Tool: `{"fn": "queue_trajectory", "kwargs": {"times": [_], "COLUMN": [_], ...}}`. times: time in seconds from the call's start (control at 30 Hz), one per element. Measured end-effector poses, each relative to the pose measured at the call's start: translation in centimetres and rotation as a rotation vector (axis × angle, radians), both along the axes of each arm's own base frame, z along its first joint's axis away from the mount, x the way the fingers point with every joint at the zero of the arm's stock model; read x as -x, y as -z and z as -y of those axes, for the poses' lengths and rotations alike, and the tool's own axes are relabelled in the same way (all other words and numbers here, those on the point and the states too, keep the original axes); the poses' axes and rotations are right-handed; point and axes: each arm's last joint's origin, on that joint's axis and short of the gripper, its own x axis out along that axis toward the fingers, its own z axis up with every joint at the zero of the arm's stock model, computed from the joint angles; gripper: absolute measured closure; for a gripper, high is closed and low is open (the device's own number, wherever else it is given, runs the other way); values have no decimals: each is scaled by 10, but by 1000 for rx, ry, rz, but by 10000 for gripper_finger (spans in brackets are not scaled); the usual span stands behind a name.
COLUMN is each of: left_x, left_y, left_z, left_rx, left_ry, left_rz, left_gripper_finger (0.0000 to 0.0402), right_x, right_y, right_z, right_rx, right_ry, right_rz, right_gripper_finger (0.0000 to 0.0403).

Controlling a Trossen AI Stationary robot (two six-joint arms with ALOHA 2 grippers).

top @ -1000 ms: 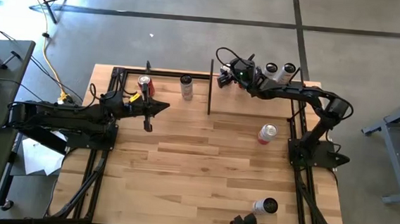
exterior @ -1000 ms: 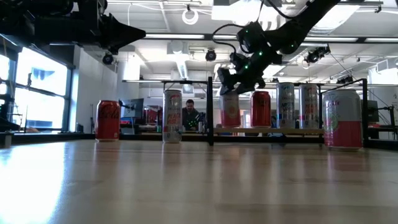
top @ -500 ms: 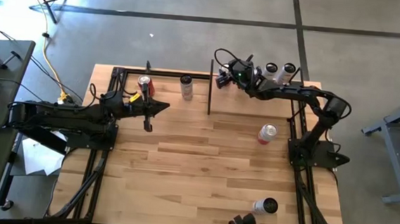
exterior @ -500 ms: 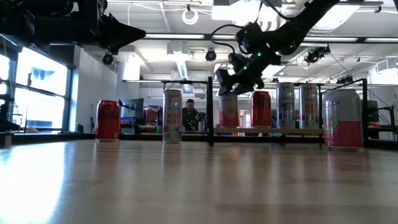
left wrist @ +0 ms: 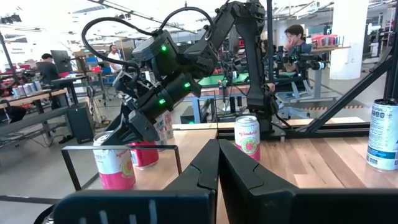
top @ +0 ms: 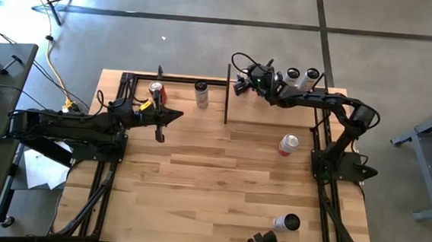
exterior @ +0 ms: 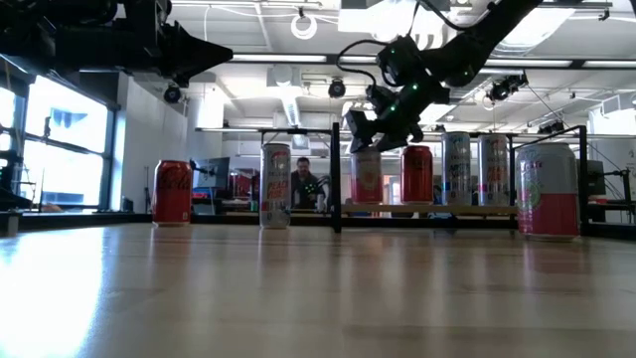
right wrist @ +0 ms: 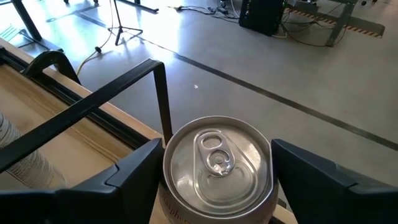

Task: Place canned beverage on shelf
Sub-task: Put the left white and orange soda can on the shelf

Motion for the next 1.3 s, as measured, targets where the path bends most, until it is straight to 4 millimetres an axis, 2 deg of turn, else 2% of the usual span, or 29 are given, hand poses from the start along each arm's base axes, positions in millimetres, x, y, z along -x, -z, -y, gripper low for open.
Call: {"fn": "queue_trajectory", "kwargs": {"times": [0.37, 0.67, 0.87, 0.97, 1.03, 1.27, 1.3], "left_x": [0, 0, 0, 0, 0, 0, 0], "left_y": [0, 0, 0, 0, 0, 0, 0], "left_z": [0, 0, 0, 0, 0, 0, 0], "left_rx": [0, 6, 10, 11, 11, 21, 20], "left_ry": [0, 1, 2, 2, 2, 3, 3], "left_rz": [1, 1, 2, 2, 2, 4, 4], "left_gripper_finger": [401, 401, 401, 401, 401, 401, 401], "right_x": [7, 3, -9, -12, -11, -1, 0], "right_y": [-7, -25, -47, -58, -61, -54, -51], "right_z": [-5, -5, -14, -16, -15, -5, -5], "right_rx": [-25, -32, 0, -4, -13, -73, -81], "right_ry": [-1, -16, -57, -71, -68, -73, -75], "right_rz": [-25, -83, -130, -151, -163, -185, -192], "right_gripper_finger": [78, 75, 85, 119, 160, 370, 386]}}
